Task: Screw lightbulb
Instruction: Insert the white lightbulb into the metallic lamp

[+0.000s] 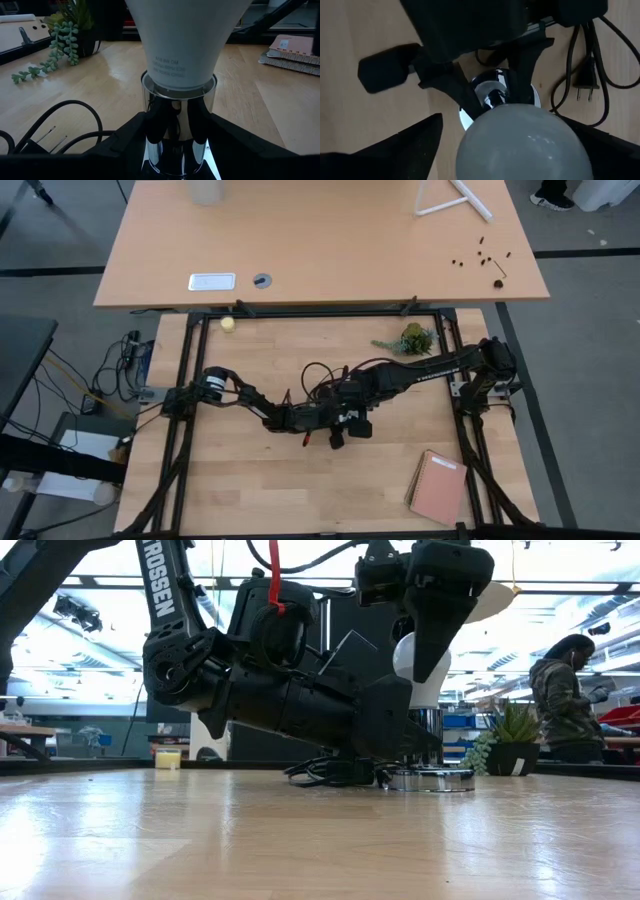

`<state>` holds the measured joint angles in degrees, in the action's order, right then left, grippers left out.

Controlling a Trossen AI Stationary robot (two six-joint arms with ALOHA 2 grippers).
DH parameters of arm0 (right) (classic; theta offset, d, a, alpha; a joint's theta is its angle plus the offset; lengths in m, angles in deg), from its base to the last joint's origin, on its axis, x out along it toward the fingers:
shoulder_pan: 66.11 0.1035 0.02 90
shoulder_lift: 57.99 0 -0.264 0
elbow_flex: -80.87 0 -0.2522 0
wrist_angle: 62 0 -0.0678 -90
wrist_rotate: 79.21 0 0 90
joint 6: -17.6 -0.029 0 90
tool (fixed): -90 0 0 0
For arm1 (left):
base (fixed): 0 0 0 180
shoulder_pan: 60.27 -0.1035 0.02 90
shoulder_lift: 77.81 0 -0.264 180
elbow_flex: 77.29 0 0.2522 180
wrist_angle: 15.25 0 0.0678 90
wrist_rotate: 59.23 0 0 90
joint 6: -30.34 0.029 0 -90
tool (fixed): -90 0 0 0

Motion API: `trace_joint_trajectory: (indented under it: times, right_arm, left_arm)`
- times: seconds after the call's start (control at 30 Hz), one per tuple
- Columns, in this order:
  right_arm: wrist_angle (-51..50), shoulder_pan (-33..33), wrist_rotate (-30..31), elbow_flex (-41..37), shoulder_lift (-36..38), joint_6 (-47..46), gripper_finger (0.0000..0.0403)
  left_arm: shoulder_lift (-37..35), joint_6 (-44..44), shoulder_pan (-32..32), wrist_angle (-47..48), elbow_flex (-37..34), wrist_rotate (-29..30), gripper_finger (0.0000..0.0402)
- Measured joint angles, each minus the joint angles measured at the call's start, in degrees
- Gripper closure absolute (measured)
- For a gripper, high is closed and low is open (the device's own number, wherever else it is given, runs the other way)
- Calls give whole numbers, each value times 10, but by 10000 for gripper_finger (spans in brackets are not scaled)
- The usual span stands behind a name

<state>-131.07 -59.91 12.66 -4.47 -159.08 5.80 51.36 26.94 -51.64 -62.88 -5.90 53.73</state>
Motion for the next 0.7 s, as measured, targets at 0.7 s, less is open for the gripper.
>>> trace_joint_trajectory:
  times: [0.7]
  right_arm:
    - [-127,10,19,65,6,318,21]
  left_arm:
    - [0,-24,1,-2,0,0,203]
